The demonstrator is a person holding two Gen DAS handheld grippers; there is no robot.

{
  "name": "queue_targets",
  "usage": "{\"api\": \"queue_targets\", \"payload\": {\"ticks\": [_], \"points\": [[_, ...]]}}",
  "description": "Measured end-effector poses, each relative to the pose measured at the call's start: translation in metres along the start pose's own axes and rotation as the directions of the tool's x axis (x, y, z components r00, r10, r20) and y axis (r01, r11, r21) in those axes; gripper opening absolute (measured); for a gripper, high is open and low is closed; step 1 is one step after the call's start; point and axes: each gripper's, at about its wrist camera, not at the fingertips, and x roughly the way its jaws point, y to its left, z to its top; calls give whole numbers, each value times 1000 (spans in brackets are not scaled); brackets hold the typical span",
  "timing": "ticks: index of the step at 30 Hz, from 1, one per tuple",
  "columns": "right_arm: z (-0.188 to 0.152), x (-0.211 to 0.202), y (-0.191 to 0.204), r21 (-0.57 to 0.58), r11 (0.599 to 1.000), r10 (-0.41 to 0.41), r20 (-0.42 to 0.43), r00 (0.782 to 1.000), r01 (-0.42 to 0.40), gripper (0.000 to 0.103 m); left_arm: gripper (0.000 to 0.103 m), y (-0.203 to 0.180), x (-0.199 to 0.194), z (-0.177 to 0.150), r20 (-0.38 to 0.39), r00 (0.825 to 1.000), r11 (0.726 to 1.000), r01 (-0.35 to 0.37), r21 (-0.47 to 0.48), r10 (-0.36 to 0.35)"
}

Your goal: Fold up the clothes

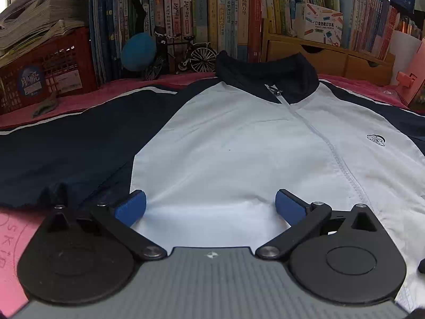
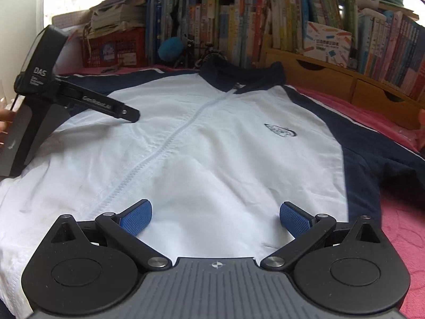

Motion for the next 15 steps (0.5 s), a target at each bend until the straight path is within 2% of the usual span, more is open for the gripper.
{"api": "queue_targets", "payload": {"ticks": [2, 3, 4, 5, 7, 8, 9, 11, 12, 15], "points": [[-8, -4, -34, 80, 994, -74, -8, 997, 75, 103, 103, 0, 0, 0, 0, 1000, 1000, 2, 2, -2], [-11, -6, -50, 113, 984, -137, -18, 990, 138, 103, 103, 0, 0, 0, 0, 1000, 1000, 3, 3, -3], [-12, -8, -63, 143, 960, -237, -42, 971, 241, 103, 103, -1, 0, 0, 0, 1000, 1000, 4, 3, -4], [-12, -10, -75, 169, 920, -345, -74, 936, 353, 103, 103, -1, 0, 0, 0, 1000, 1000, 4, 4, -4], [-2, -15, -84, 174, 873, -442, -115, 890, 456, 102, 103, -1, 0, 0, 0, 1000, 1000, 4, 4, -4], [4, -18, -81, 157, 892, -416, -75, 906, 423, 102, 103, 0, 0, 0, 0, 1000, 1000, 4, 4, -4], [11, -22, -74, 131, 925, -359, -11, 933, 357, 102, 103, 0, 0, 0, 0, 1000, 1000, 4, 4, -4], [32, -15, -56, 49, 981, -192, 78, 978, 189, 103, 103, 0, 0, 0, 1, 1000, 1000, 4, 4, -4], [45, -4, -47, -2, 993, -120, 97, 988, 121, 103, 103, 0, 0, 0, 1, 1000, 1000, 4, 4, -4], [90, 53, -21, -72, 994, -70, 102, 992, 77, 103, 103, 0, 0, 0, 1, 1000, 1000, 4, 3, -4]]}}
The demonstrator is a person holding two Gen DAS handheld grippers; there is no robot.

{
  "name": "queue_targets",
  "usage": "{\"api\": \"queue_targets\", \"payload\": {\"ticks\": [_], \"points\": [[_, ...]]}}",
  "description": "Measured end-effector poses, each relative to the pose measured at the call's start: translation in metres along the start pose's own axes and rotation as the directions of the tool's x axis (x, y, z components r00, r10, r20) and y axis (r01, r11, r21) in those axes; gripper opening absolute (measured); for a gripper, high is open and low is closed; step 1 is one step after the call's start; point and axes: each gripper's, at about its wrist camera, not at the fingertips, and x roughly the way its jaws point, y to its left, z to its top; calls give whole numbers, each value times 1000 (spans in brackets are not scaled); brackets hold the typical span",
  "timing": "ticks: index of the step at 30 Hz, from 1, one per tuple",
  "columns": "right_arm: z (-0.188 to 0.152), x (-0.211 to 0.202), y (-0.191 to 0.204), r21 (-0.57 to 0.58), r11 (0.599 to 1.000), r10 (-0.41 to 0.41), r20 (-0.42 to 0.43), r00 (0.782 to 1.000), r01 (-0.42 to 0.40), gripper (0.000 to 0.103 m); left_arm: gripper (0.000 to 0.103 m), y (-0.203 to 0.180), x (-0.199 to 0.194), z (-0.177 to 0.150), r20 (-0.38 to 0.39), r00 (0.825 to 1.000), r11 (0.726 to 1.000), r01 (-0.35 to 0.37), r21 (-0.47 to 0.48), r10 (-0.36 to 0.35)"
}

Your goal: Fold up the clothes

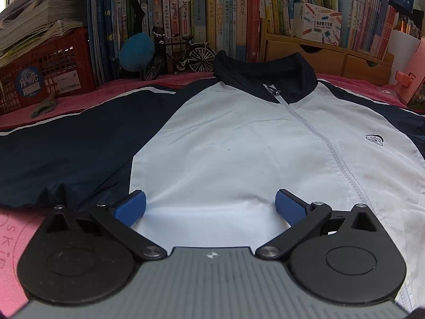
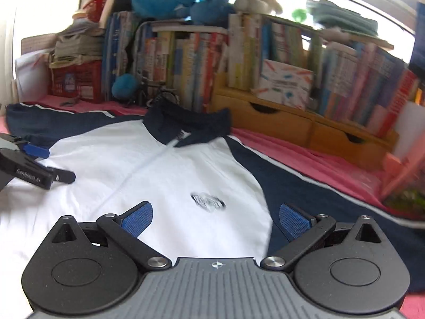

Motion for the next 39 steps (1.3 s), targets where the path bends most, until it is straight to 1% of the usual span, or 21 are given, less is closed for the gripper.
{"api": "queue_targets", "payload": {"ticks": [1, 3, 5, 7, 10, 13, 14, 18, 20, 21, 24, 27, 28, 30, 31, 33, 34, 36, 37, 38, 39], "points": [[11, 20, 6, -2, 1000, 13, -6, 1000, -13, 103, 103, 0, 0, 0, 0, 1000, 1000, 0, 0, 0], [34, 64, 21, 17, 996, 86, -22, 996, -85, 103, 103, 0, 0, 0, 0, 1000, 1000, 0, 0, 0], [49, 97, 40, 28, 989, 145, -37, 989, -144, 103, 103, 0, 0, 0, 0, 1000, 1000, -1, -1, 1], [56, 123, 61, 20, 983, 181, -51, 982, -180, 103, 103, 0, 0, 0, 0, 1000, 1000, -1, -1, 1], [54, 148, 87, -30, 979, 198, -93, 976, -202, 103, 103, 0, 0, 0, 1, 1000, 1000, -1, -1, 1], [53, 154, 74, 23, 973, 232, -112, 966, -231, 103, 103, 1, 0, 0, 1, 1000, 1000, -1, -1, 1], [52, 155, 66, 30, 976, 216, -115, 970, -214, 103, 103, 1, 0, 0, 1, 1000, 1000, -1, -1, 1], [48, 161, 17, 66, 994, 90, -112, 990, -83, 103, 103, 2, 0, 0, 1, 1000, 1000, 1, 0, -1], [44, 169, -22, 156, 987, -7, -134, 991, 28, 103, 103, 2, 0, 0, 1, 1000, 1000, 2, 2, -2], [42, 172, -42, 200, 975, -69, -150, 986, 98, 103, 103, 2, 0, 0, 2, 1000, 1000, 3, 2, -3], [37, 172, -84, 285, 913, -238, -211, 948, 292, 103, 103, 2, 0, 0, 2, 1000, 1000, 3, 3, -3], [33, 167, -114, 330, 827, -376, -279, 884, 456, 102, 103, 2, 0, -1, 2, 1000, 1000, 3, 3, -3], [33, 162, -112, 323, 834, -371, -269, 889, 447, 102, 103, 2, 0, -1, 2, 1000, 1000, 3, 3, -3], [36, 148, -90, 280, 896, -295, -205, 933, 345, 102, 103, 2, 0, -1, 2, 1000, 1000, 3, 3, -3], [38, 141, -75, 253, 920, -257, -181, 949, 298, 102, 103, 2, 0, -1, 2, 1000, 1000, 3, 3, -3], [47, 132, -34, 166, 975, -122, -153, 981, 147, 100, 103, 1, 1, -1, 2, 1000, 1000, 3, 3, -3], [49, 129, -13, 119, 990, -55, -151, 987, 73, 99, 103, 1, 1, -1, 2, 1000, 1000, 3, 3, -3], [51, 128, 29, 26, 998, 64, -164, 984, -61, 94, 103, 1, 1, -1, 2, 1000, 1000, 2, 2, -2], [54, 134, 45, -8, 996, 89, -183, 979, -93, 93, 103, 1, 1, -1, 2, 1000, 1000, 2, 2, -2], [58, 142, 56, -13, 995, 91, -188, 978, -95, 89, 103, 1, 1, -1, 2, 1000, 1000, 2, 2, -2], [64, 151, 64, -7, 996, 86, -186, 979, -89, 90, 103, 1, 1, -1, 2, 1000, 1000, 2, 2, -2]]}}
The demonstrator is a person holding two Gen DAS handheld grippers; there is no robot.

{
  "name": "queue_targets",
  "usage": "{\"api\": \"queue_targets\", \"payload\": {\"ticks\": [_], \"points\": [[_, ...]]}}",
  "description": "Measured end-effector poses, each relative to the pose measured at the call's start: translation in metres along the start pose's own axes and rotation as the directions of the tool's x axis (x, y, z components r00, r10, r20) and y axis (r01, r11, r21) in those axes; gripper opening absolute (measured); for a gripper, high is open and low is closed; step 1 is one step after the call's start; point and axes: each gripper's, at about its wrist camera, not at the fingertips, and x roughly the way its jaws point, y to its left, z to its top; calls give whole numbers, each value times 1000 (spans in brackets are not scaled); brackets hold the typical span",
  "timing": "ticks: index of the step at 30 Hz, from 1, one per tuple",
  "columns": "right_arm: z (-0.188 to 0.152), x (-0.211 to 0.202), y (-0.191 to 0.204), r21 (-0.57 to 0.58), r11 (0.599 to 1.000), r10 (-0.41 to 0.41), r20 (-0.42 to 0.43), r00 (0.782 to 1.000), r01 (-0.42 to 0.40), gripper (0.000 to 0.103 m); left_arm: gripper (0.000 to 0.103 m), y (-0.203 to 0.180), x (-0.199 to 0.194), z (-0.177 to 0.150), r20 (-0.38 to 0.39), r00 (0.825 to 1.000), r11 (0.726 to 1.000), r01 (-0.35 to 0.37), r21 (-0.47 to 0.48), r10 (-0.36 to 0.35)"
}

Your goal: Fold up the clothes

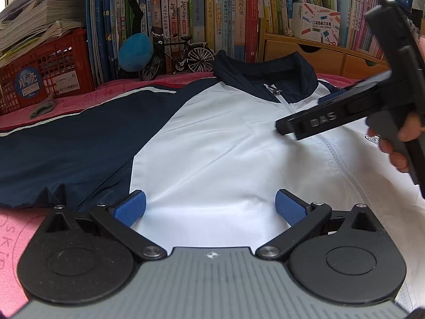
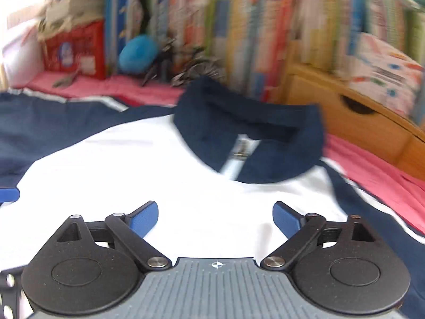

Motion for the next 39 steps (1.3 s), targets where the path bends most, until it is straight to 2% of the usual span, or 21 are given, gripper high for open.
{"api": "queue_targets", "payload": {"ticks": [2, 3, 6, 9, 13, 19, 24, 30, 33, 36, 39], "points": [[19, 27, -4, 105, 994, -11, -9, 1000, 12, 94, 103, 0, 0, 0, 0, 1000, 1000, 0, 0, 0], [26, 40, -11, 139, 990, -25, 4, 1000, 25, 102, 103, 0, 0, 0, 0, 1000, 1000, 0, 0, 0], [44, 72, -28, 195, 979, -65, 48, 997, 55, 103, 103, 0, 0, 0, 0, 1000, 1000, 1, 1, -1], [51, 74, -28, 206, 975, -89, 10, 996, 85, 103, 103, 0, 0, 1, 0, 1000, 1000, 1, 1, -1], [36, 49, -14, 134, 988, -80, -4, 997, 80, 103, 103, 0, 0, 1, 1, 1000, 1000, 1, 0, -1], [-15, -22, -4, 29, 996, 84, 22, 996, -85, 103, 103, -1, 1, 0, 1, 1000, 1000, 0, 0, 0], [-54, -70, 1, -31, 985, 171, 44, 984, -170, 103, 103, -2, 0, 0, 1, 1000, 1000, -1, 4, 1], [-78, -96, -14, 3, 984, 176, 53, 983, -176, 103, 103, 1, 0, 1, 2, 1000, 1000, 2, 0, -2], [-90, -106, -20, 21, 977, 211, 58, 976, -212, 103, 103, 1, 0, 1, 2, 1000, 1000, 1, 1, -1], [-100, -116, -10, -22, 967, 254, 58, 965, -253, 103, 103, 1, 0, 1, 2, 1000, 1000, 1, 0, -1], [-107, -123, 10, -88, 962, 262, 37, 964, -258, 103, 103, 1, 0, 1, 2, 1000, 1000, 1, 0, -1]]}}
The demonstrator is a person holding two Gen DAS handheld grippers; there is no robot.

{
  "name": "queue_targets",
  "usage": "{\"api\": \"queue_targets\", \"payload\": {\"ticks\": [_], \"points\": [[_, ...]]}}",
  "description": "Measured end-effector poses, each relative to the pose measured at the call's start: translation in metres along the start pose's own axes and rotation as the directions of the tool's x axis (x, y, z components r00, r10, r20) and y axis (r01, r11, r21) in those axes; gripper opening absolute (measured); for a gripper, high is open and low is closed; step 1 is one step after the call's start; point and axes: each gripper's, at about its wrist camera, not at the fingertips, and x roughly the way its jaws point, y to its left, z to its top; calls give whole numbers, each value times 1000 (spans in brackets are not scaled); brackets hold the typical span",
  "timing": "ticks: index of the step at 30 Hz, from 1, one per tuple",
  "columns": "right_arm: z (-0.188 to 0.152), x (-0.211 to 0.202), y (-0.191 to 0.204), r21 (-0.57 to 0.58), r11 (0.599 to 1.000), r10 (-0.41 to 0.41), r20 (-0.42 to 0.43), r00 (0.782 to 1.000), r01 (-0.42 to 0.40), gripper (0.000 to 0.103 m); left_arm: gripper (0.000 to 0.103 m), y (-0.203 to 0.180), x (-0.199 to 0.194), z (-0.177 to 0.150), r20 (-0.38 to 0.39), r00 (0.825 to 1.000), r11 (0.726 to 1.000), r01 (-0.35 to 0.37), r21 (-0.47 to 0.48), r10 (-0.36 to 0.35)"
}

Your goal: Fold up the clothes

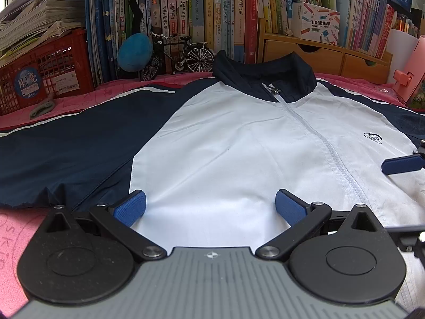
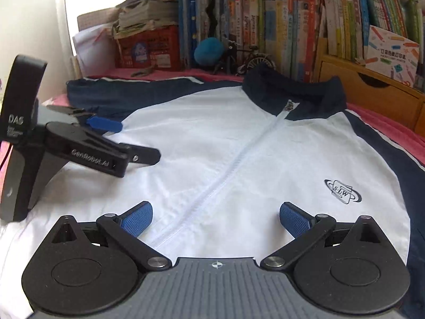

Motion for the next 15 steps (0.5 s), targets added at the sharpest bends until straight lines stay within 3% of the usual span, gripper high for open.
{"api": "queue_targets", "payload": {"ticks": [9, 15], "points": [[-33, -30, 9, -1, 1000, -15, 17, 1000, 15, 103, 103, 1, 0, 0, 1, 1000, 1000, 0, -1, 0], [-100, -101, -4, 41, 994, -104, 41, 994, 103, 103, 103, 0, 0, 0, 1, 1000, 1000, 0, 0, 0]]}}
